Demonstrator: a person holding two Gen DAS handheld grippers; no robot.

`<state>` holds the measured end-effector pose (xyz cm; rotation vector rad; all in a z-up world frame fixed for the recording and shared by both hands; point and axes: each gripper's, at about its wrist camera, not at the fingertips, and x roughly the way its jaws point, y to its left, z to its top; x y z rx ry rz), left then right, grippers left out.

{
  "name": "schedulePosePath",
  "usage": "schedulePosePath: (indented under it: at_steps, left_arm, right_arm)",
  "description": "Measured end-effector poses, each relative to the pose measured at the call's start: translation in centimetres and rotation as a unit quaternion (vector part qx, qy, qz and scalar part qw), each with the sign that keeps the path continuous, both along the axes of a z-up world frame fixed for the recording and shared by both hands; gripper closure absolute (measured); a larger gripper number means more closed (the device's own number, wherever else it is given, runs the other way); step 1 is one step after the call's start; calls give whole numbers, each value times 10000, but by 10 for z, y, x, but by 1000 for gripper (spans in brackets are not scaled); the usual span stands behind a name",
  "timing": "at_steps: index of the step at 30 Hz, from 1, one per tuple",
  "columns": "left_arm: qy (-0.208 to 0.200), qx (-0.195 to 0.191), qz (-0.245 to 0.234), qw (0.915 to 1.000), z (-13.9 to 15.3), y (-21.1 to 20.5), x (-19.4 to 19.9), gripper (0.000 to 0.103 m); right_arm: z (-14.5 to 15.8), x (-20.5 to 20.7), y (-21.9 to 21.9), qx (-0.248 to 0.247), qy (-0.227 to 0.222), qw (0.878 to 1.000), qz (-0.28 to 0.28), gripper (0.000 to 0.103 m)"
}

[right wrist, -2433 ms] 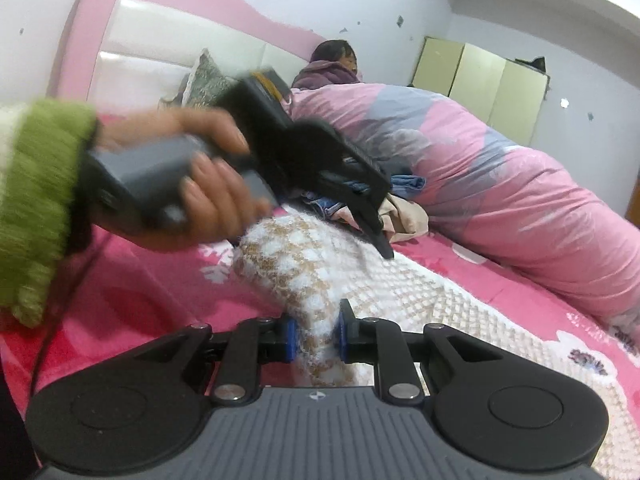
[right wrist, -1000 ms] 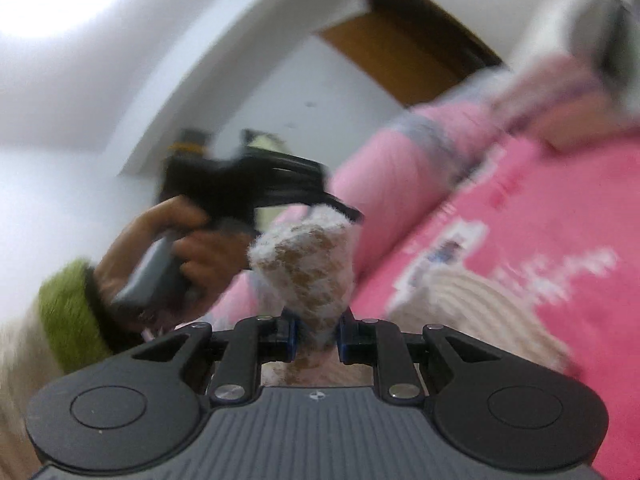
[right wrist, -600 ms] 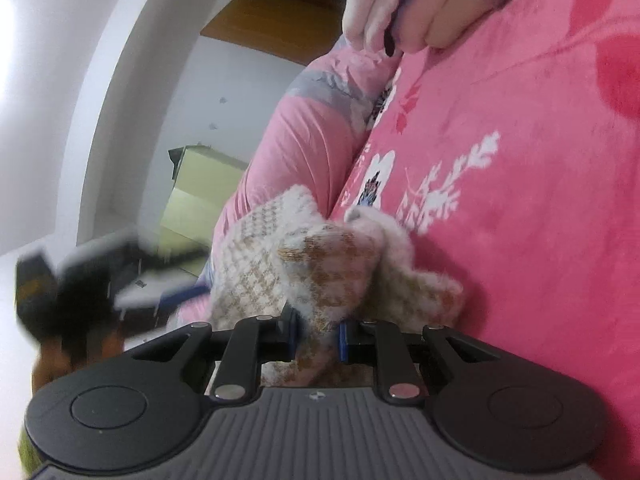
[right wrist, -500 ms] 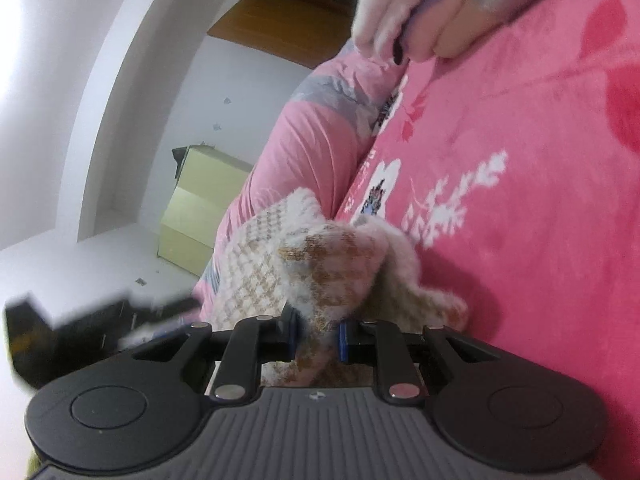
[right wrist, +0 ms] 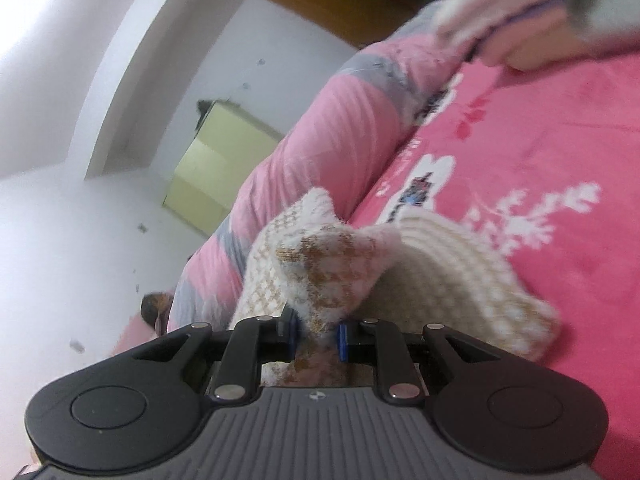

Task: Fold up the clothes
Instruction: 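Lift the gripped cardigan edge with both tools and fold it over the cardigan, then open both tools and release the folded cardigan edge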

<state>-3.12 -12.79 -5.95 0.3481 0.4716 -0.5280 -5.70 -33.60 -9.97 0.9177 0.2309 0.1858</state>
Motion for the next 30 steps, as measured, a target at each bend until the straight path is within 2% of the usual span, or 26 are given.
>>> schedulePosePath:
  at_steps: [3, 6, 9, 14, 17, 20, 23, 25, 28, 30]
  left_arm:
    - [-231, 273, 698, 9969, -11, -4, 10, 37]
    - [185, -131, 1090, 9938, -12, 13, 21, 36]
    - [282, -113, 1196, 9924, -14, 16, 22, 36]
    - [162, 146, 1142, 9932, -18, -1, 17, 36]
    - [161, 233, 1093, 9936, -23, -8, 13, 36]
    - [218, 163, 1161, 9929, -27, -6, 10, 36]
    - [388, -7, 1213, 9919, -27, -2, 13, 36]
    - [418, 7, 1226, 9916, -26, -4, 13, 36]
    - [425, 56, 1232, 9915, -25, -7, 13, 36]
    - [461, 45, 1275, 9908, -24, -7, 13, 36]
  right_arm:
    - [14, -3, 14, -277, -104, 9995, -63, 84]
    - [16, -11, 14, -230, -88, 9993, -293, 85]
    - [2, -16, 11, -180, 122, 9989, -419, 85]
    - [-27, -23, -5, -302, 505, 9956, -726, 86]
    - [-52, -21, -20, 15, 827, 9942, -690, 86]
    - [-49, -26, -25, 136, 753, 9949, -658, 86]
    - [-37, -23, -22, -281, 555, 9963, -587, 84]
    - [-46, -11, -25, -384, 723, 9958, -421, 81]
    - [-58, -9, -36, -68, 831, 9962, -264, 79]
    - [-55, -13, -42, 121, 843, 9961, -218, 73]
